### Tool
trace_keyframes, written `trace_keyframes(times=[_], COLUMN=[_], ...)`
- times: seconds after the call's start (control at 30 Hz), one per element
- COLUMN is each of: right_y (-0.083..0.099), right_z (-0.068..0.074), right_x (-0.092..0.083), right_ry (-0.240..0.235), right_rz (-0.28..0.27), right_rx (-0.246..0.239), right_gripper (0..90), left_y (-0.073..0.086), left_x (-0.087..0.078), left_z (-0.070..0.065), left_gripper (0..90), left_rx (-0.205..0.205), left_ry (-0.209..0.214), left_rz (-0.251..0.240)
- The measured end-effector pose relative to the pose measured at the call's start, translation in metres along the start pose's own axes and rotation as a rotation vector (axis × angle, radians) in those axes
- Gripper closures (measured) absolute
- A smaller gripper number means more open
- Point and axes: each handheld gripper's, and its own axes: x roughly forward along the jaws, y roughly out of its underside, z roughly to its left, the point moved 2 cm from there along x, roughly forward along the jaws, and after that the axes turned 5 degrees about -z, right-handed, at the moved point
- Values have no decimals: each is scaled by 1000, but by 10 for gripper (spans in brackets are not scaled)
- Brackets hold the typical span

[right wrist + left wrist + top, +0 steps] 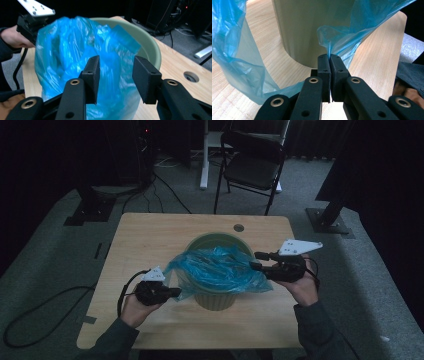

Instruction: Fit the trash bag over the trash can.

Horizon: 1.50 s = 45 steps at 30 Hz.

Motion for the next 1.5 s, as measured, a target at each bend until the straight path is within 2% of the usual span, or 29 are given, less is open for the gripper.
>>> trace_keyframes(times=[0.13, 0.3, 0.43, 0.6, 0.73, 0.83, 1.03, 1.17, 1.4, 1.5], right_y=[-6, -10, -14, -17, -17, -16, -15, -14, -16, -14], right_z=[5, 13, 19, 24, 25, 23, 19, 19, 26, 26], right_x=[1, 13, 24, 38, 45, 54, 58, 57, 57, 61], right_ry=[-34, -83, -103, -98, -97, -65, -33, -72, -116, -115], right_rz=[-2, 38, 64, 100, 124, 162, 192, 191, 177, 188], right_rx=[-10, -38, -58, -80, -88, -99, -105, -94, -104, -106], right_gripper=[649, 757, 790, 796, 776, 722, 647, 567, 538, 538], left_y=[0, 0, 0, 0, 0, 0, 1, 1, 1, 1], left_x=[0, 0, 0, 0, 0, 0, 0, 0, 1, 1], left_z=[0, 0, 0, 0, 0, 0, 1, 1, 1, 1], left_gripper=[877, 877, 877, 877, 877, 877, 877, 876, 875, 875], left_rx=[0, 2, 0, -2, -2, -4, -8, -9, -6, -7], left_ry=[0, 0, 2, 0, 0, -1, -3, -5, -2, -3], left_rz=[0, 0, 1, 1, 0, -2, -3, -3, 2, 1])
